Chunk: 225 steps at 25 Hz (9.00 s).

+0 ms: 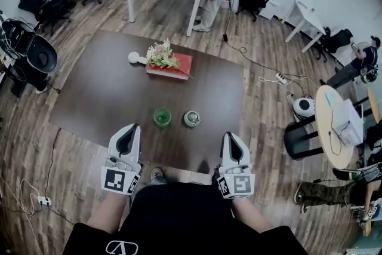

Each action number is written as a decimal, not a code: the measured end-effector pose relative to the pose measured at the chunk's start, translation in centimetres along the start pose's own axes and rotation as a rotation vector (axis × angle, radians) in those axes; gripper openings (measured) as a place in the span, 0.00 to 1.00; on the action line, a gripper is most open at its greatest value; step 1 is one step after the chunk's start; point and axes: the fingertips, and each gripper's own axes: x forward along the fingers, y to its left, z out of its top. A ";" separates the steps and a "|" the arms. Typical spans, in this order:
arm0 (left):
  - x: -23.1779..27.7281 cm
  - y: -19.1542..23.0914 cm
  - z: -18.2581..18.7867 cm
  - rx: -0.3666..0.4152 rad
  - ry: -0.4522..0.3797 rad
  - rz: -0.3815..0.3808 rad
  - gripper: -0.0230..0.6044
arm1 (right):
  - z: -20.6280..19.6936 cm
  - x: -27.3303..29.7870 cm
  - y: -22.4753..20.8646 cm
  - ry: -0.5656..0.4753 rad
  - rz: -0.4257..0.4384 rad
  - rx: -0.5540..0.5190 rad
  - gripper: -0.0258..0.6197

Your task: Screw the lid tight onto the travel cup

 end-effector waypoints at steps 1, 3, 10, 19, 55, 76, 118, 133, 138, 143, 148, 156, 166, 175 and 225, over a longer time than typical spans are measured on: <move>0.6 0.7 -0.1 -0.004 -0.003 -0.003 0.04 | -0.1 0.6 0.2 0.004 -0.004 -0.002 0.05; 1.5 1.6 -0.4 -0.010 0.001 -0.004 0.04 | -0.2 1.5 0.3 0.014 -0.009 -0.003 0.05; 4.1 1.5 -2.3 0.022 0.039 -0.065 0.04 | -0.5 4.4 -0.2 0.032 0.019 0.001 0.05; 6.6 -1.2 -8.6 0.072 0.194 -0.152 0.97 | -5.0 7.8 0.1 0.188 0.210 0.030 0.97; 15.2 -1.0 -43.7 -0.013 0.641 -0.254 0.67 | -41.7 20.2 1.6 0.718 0.349 -0.103 0.73; 13.3 -5.1 -30.4 0.036 0.704 -0.529 0.69 | -16.3 18.0 1.7 0.414 0.709 -0.069 0.72; 14.5 -15.0 -10.0 0.051 0.629 -0.894 0.69 | 6.1 10.8 8.0 0.245 0.827 -0.015 0.73; 14.1 -14.5 -7.7 0.053 0.599 -0.917 0.69 | 6.4 10.3 7.4 0.116 1.029 0.102 0.61; 14.9 -13.6 -8.0 0.029 0.599 -0.837 0.69 | 6.2 11.1 8.1 0.164 0.493 0.105 0.61; 14.8 -13.5 -8.2 0.004 0.607 -0.841 0.69 | 5.9 11.2 8.5 0.197 0.360 0.091 0.62; 14.2 -13.6 -7.8 -0.006 0.628 -0.889 0.69 | 6.8 10.0 7.3 0.154 0.602 0.154 0.70; 12.4 -15.7 -6.6 0.004 0.653 -1.042 0.69 | 7.5 9.2 7.1 0.140 1.189 -0.040 0.76; 13.7 -15.1 -7.5 0.020 0.657 -0.903 0.69 | 8.1 10.5 7.4 0.079 0.788 0.117 0.68; 14.2 -14.7 -8.0 0.013 0.671 -0.843 0.69 | 7.5 10.6 7.6 0.182 0.396 0.104 0.69; 15.7 -14.5 -8.0 0.050 0.689 -0.804 0.69 | 6.6 11.7 6.3 0.304 0.316 0.153 0.66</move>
